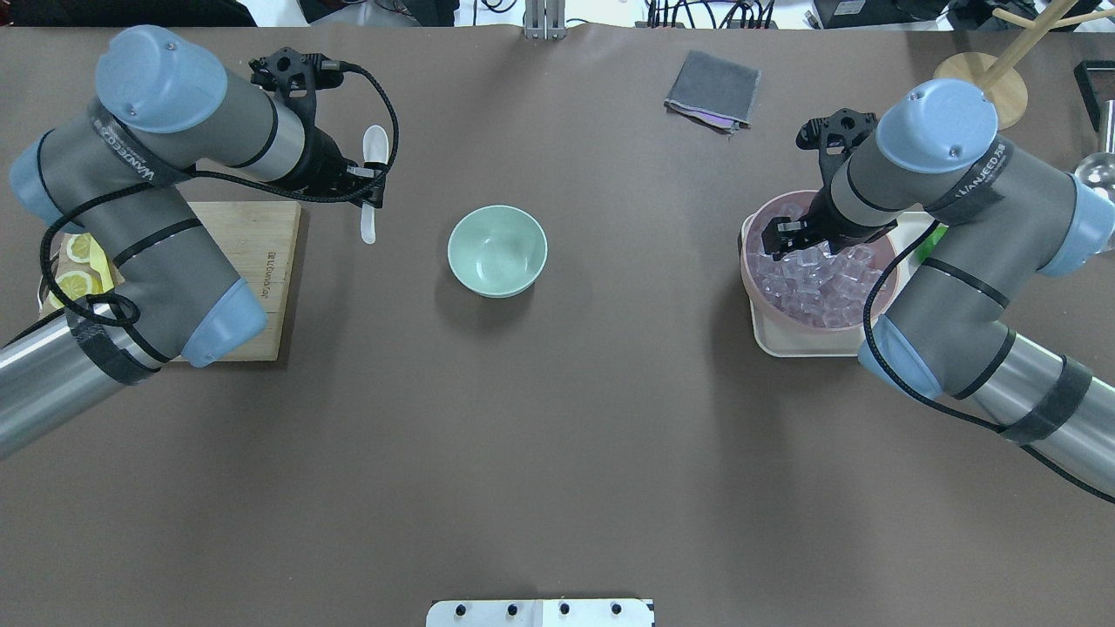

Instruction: Put spoon and ice into bowl

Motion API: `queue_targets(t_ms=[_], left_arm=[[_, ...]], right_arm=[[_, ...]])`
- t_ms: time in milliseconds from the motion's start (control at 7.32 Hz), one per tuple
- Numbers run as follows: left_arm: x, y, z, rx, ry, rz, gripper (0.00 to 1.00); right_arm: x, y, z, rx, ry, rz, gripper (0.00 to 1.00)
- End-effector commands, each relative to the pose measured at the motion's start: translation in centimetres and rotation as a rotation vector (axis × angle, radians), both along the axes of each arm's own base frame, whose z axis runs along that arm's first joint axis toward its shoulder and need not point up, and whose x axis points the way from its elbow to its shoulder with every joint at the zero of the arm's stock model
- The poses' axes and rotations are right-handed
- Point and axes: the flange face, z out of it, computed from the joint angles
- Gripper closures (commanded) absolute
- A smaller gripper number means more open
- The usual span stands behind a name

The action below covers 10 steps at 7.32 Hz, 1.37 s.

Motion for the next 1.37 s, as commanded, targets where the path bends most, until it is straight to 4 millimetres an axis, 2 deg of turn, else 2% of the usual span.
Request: queue_targets(t_ms=[0,137,273,410,546,956,1093,1230], left_arm=[[0.0,0.0,0.1,0.005,-0.001,0.003,1.00],[0.0,0.0,0.1,0.004,-0.002,0.003,1.00],[0.0,0.0,-0.2,0.008,0.001,0.003,1.00],[0.0,0.0,-0.2,0.008,0.001,0.003,1.00],[-0.1,0.1,-0.3,0.009,0.002,0.003,1.00],[0.1,-0.1,-1.2,0.006,0.003,0.001,1.00],[0.2,-0.2,-1.8,0.007,0.012,0.000,1.00],[0.2,-0.2,-3.3,0.019,0.029,-0.001,1.00]], right_arm=[[-0.6,0.3,0.4,0.003,0.014,-0.002,0.48],[-1.0,0.5,0.4,0.013,0.025,0.000,0.61],[-1.0,0.5,0.3,0.014,0.024,0.000,0.81],[-0.9,0.5,0.0,0.019,0.020,0.000,0.96],[-0.7,0.4,-0.2,0.021,0.015,0.004,1.00],[0.7,-0.2,-1.1,0.031,-0.001,0.023,1.00],[1.4,-0.4,-1.6,0.036,-0.007,0.030,1.00],[1.8,-0.8,-1.9,0.033,-0.007,0.042,1.00]])
